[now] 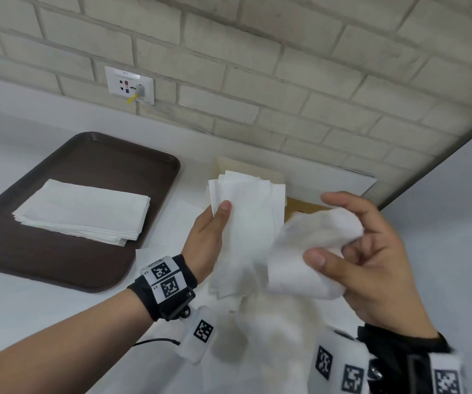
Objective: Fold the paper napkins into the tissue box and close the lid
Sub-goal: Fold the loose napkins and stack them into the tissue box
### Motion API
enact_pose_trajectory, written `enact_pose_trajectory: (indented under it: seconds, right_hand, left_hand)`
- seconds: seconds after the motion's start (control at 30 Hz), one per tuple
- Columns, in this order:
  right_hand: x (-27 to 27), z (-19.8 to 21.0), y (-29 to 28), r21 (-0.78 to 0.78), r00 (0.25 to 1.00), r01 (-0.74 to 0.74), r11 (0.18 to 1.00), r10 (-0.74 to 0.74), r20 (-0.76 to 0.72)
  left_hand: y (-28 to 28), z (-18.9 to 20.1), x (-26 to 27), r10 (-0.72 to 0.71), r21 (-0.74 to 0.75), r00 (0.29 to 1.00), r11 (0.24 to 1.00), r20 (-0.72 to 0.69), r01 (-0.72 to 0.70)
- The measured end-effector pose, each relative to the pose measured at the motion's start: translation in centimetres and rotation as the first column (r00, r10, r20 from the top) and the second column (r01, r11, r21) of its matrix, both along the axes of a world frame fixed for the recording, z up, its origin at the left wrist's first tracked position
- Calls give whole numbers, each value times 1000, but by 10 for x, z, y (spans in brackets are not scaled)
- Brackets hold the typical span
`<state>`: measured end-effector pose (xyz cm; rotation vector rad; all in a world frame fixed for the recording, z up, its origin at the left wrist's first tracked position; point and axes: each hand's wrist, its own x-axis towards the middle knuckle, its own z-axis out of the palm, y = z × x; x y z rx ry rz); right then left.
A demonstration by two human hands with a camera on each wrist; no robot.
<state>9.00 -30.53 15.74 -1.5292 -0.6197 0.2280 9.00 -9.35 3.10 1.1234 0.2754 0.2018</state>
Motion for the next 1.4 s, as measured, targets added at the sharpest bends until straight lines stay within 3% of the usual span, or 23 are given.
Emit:
enact_pose_trajectory:
  seconds: [0.07,0.17,0.3,0.5,0.6,0.7,0.8,0.93,1.03,1.23,1.4]
  right_hand:
    - [9,-10,8,14,994,-34,999,35,-100]
    - [27,-36,31,-52,977,136,989,-143,-157]
    - [36,-67,53,-121,929,337,934,-351,-116]
    - [42,-85,70,-210,876,464,861,-481,-34]
    - [48,-89,73,-339,896,430,837,-442,45]
    - [47,-84,75,-409,943,304,860,-333,1]
    - [44,-86,66,-357,953,242,902,-291,-89]
    - [36,-103,51,-358,973,101,928,-167,-160]
    - [26,-113,47,-407,992,83,909,-116,-58]
    - [21,-109,32,-251,956,293,923,-287,59]
    - [21,-100,2,-72,818,571,818,-558,144]
  left_hand:
    - [-2,2,0,-2,7,1000,1000,3,2]
    - [-5,4,-2,-23,39,1000,999,20,22]
    - [-6,7,-6,-45,27,998,999,36,44]
    - [-5,3,-8,-103,7,992,995,68,103]
    - [-3,-5,-8,-151,109,985,984,81,142]
    - [0,-6,-9,-217,196,974,960,59,202]
    - [2,-6,-7,-165,171,984,974,65,152]
    - [7,-3,-1,2,-16,997,1000,71,-1]
    - [8,0,1,1,92,997,996,76,-8]
    - [-12,12,12,-201,378,970,916,139,135]
    - [-73,24,38,-263,437,945,886,193,157]
